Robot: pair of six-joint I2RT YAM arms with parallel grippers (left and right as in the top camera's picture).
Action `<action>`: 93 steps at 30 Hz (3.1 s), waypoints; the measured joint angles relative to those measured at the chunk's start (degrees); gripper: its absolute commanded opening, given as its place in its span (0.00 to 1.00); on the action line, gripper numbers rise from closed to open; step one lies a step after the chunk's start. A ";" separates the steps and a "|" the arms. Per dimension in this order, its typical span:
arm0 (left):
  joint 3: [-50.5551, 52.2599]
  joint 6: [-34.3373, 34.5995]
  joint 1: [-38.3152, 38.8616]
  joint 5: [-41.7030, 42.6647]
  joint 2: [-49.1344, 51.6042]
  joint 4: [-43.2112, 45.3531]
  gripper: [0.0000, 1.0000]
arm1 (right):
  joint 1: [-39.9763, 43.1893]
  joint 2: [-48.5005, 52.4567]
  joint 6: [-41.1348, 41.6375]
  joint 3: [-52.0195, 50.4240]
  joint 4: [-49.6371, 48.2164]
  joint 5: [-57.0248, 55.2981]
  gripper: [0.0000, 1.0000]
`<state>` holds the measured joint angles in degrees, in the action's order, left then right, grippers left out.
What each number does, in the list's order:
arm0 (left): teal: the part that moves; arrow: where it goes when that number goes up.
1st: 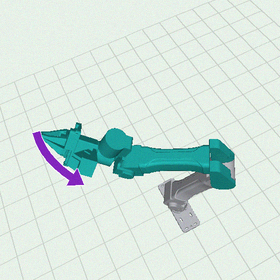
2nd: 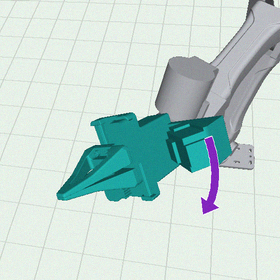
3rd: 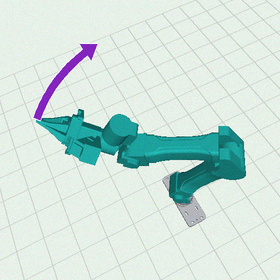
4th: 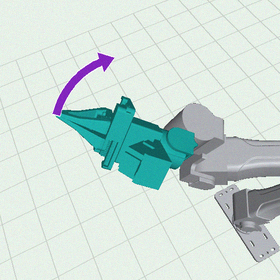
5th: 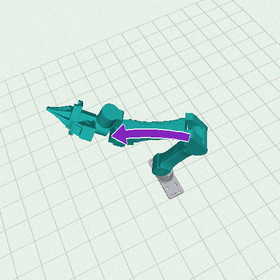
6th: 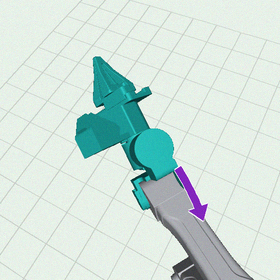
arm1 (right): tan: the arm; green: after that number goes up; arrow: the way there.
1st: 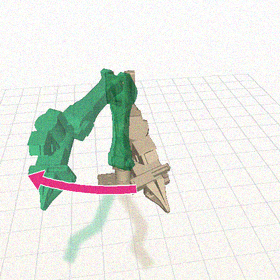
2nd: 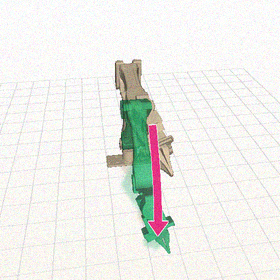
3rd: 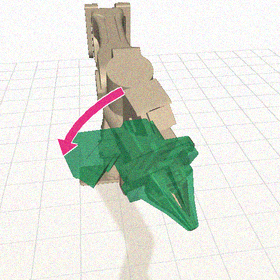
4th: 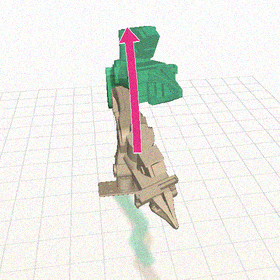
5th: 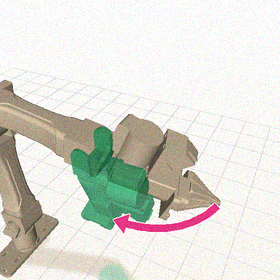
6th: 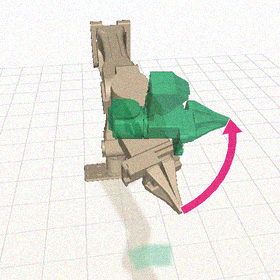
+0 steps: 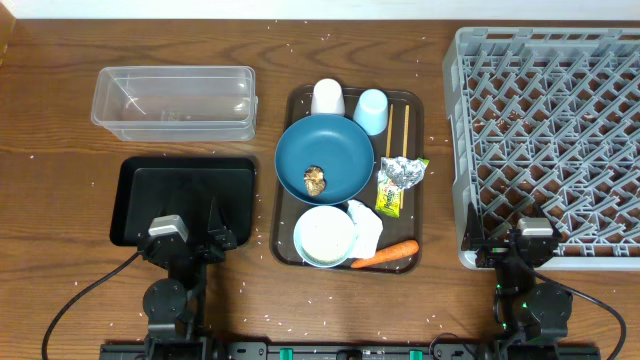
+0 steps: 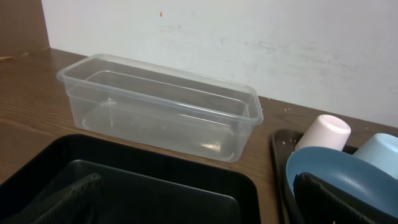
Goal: Sort waste into correct bins and load items into the dishwasher rack
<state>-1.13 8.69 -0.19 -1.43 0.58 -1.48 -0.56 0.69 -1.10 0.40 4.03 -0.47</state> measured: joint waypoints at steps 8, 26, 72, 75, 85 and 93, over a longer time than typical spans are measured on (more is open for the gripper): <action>0.00 0.00 0.00 0.00 0.00 0.00 0.98 | 0.00 0.00 0.02 0.00 0.00 0.00 0.99; 0.00 0.00 0.00 0.00 0.00 0.00 0.98 | 0.00 0.00 0.02 0.00 0.00 0.00 0.99; -0.24 35.82 0.04 39.08 0.02 1.84 0.98 | 0.00 0.00 0.02 0.00 -0.02 0.00 0.99; -0.20 37.86 0.04 42.51 0.04 1.95 0.98 | 0.00 0.00 0.02 0.00 -0.02 0.00 0.99; -13.51 33.09 0.04 44.50 8.76 -13.84 0.98 | 0.00 0.00 0.02 0.00 -0.04 0.00 0.99; -34.45 21.68 3.61 44.68 33.59 -32.11 0.98 | 0.00 -0.02 0.02 0.00 -0.02 0.00 0.99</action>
<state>-35.57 30.37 3.42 43.24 34.17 -33.58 -0.56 0.67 -1.08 0.40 4.01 -0.47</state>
